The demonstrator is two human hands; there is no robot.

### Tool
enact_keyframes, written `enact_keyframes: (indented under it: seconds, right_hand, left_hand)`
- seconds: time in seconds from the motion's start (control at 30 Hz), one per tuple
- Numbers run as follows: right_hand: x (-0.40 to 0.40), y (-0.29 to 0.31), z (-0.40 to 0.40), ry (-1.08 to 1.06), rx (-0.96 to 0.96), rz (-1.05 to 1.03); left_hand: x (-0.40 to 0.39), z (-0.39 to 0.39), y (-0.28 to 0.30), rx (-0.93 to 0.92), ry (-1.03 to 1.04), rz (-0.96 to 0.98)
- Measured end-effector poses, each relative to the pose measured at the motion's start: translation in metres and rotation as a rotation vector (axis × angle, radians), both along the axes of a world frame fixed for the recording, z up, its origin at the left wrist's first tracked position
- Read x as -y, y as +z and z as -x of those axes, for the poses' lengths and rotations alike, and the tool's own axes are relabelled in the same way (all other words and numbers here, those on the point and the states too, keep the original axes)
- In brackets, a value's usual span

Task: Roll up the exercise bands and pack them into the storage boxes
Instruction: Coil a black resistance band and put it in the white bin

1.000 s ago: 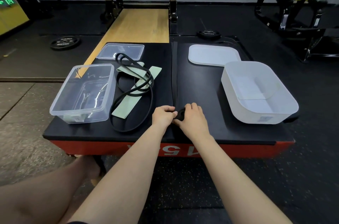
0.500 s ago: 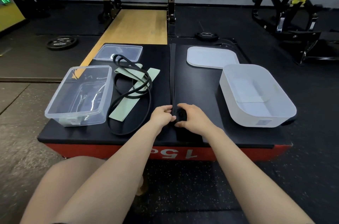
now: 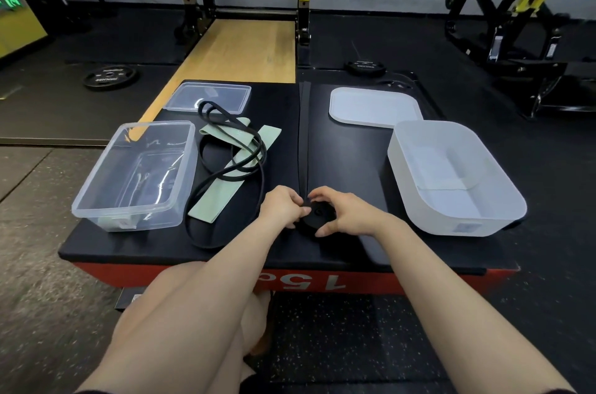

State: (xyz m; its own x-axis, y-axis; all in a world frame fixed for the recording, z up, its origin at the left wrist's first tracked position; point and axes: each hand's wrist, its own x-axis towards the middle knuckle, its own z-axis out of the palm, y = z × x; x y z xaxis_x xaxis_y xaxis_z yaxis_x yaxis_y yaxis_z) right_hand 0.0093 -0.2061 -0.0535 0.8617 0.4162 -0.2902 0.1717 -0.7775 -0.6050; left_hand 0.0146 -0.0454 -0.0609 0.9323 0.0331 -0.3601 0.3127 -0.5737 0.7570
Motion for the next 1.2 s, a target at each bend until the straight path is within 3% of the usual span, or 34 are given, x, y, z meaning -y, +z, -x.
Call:
enact_keyframes:
  seconds: [0.3, 0.47, 0.9, 1.2]
  right_hand:
    - [-0.026, -0.007, 0.032, -0.201, 0.282, 0.248]
    - [-0.042, -0.012, 0.032, -0.333, 0.375, 0.221]
    - [-0.018, 0.002, 0.02, -0.101, 0.205, 0.103]
    - [-0.007, 0.017, 0.001, 0.063, 0.056, 0.143]
  left_hand:
    - [-0.004, -0.005, -0.006, -0.027, -0.008, 0.01]
    - [-0.006, -0.004, -0.01, 0.026, -0.017, 0.101]
    - [-0.006, -0.004, -0.011, 0.005, 0.037, 0.233]
    - [-0.007, -0.004, -0.012, 0.033, 0.011, 0.107]
